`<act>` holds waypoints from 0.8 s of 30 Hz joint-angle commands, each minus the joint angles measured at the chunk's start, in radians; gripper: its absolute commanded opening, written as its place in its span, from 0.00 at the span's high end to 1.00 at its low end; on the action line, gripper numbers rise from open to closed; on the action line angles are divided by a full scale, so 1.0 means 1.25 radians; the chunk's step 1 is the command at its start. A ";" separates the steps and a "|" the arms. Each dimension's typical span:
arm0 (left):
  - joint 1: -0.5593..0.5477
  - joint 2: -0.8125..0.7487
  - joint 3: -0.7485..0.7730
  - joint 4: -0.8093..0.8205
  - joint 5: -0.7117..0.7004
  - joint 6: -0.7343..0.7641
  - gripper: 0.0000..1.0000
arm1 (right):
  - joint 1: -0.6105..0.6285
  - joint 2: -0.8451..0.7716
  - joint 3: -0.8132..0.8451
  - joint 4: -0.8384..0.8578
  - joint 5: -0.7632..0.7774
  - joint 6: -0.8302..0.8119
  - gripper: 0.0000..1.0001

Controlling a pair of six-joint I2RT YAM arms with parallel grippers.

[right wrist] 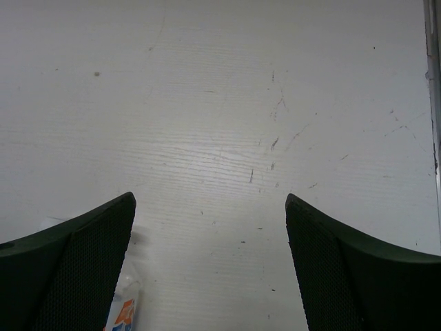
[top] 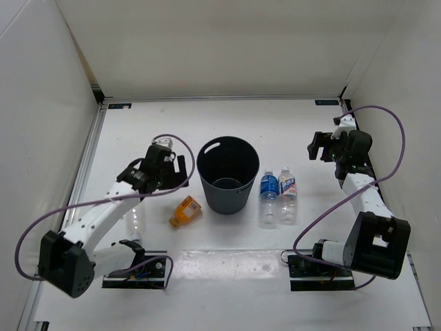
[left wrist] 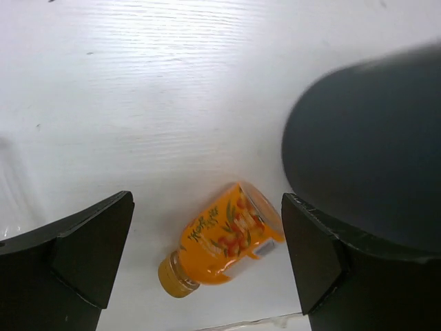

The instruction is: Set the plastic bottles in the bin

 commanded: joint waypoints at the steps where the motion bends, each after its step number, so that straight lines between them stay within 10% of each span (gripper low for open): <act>1: -0.045 -0.073 -0.059 0.121 0.016 0.139 0.01 | -0.006 0.007 0.039 0.015 -0.019 0.005 0.10; 24: -0.200 -0.005 -0.189 0.251 0.034 0.164 0.01 | -0.025 0.034 0.070 0.011 -0.045 -0.008 0.10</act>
